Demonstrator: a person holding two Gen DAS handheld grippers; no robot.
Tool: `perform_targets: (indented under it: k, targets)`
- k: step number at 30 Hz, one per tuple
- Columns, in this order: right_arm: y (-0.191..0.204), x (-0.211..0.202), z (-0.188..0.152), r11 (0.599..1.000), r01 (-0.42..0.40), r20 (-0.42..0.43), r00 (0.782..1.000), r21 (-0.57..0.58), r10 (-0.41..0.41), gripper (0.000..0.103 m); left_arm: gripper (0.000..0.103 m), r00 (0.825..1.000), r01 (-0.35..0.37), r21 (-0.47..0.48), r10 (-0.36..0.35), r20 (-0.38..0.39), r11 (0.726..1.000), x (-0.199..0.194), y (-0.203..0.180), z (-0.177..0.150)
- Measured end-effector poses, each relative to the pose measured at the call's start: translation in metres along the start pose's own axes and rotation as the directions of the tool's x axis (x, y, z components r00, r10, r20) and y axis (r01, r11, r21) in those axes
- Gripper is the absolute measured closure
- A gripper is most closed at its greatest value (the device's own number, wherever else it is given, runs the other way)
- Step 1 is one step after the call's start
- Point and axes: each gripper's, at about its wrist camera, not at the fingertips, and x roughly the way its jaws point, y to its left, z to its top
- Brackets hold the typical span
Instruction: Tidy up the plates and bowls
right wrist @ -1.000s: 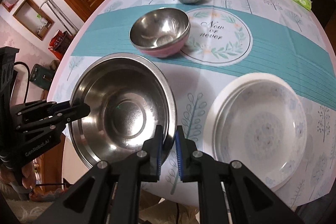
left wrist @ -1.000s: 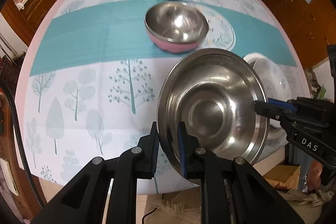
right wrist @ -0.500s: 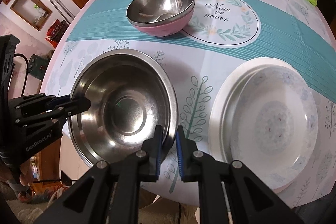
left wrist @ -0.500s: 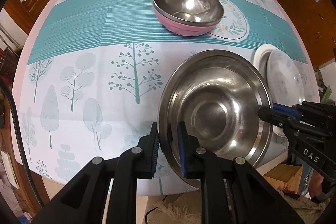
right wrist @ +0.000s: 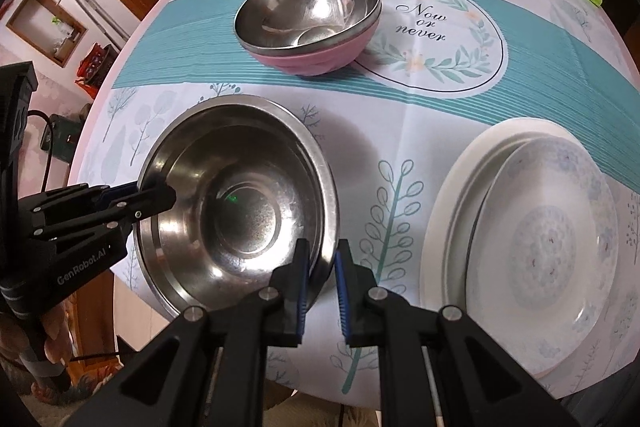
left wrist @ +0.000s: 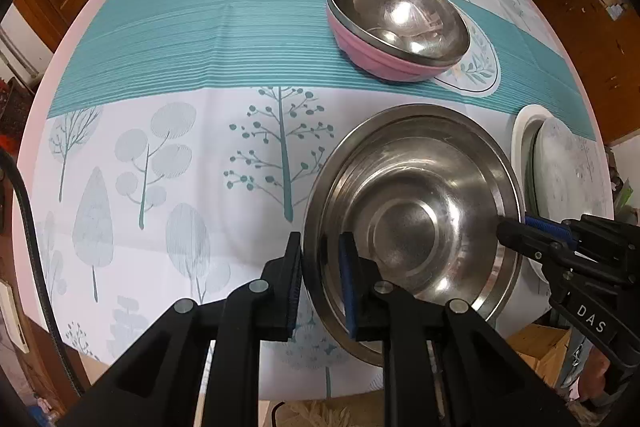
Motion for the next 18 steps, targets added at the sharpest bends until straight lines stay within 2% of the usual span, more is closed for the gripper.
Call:
perform_targets:
  k: [3, 9, 12, 14, 18]
  targets:
    - [-0.001, 0.002, 0.003, 1.000, 0.018, 0.001, 1.000, 0.019, -0.018, 0.090, 0.086, 1.000, 0.001, 0.020, -0.001, 0.007, 1.000, 0.002, -0.001, 0.004]
    - [-0.005, 0.002, 0.007, 0.998, 0.037, 0.007, 0.999, 0.044, -0.037, 0.090, 0.072, 0.999, 0.012, 0.042, -0.013, 0.029, 0.999, 0.003, -0.002, 0.013]
    - [-0.005, 0.002, 0.007, 0.998, 0.044, 0.010, 0.999, 0.051, -0.045, 0.090, 0.060, 0.999, 0.003, 0.043, -0.005, 0.044, 0.999, 0.002, -0.002, 0.015]
    - [-0.007, 0.000, 0.007, 0.997, 0.044, 0.016, 0.999, 0.060, -0.045, 0.090, 0.048, 0.998, -0.005, 0.038, 0.003, 0.055, 0.999, -0.001, -0.001, 0.017]
    - [-0.013, -0.004, 0.008, 0.996, 0.033, 0.028, 0.999, 0.088, -0.036, 0.079, 0.042, 0.996, -0.015, 0.019, 0.013, 0.088, 1.000, -0.010, 0.005, 0.020]
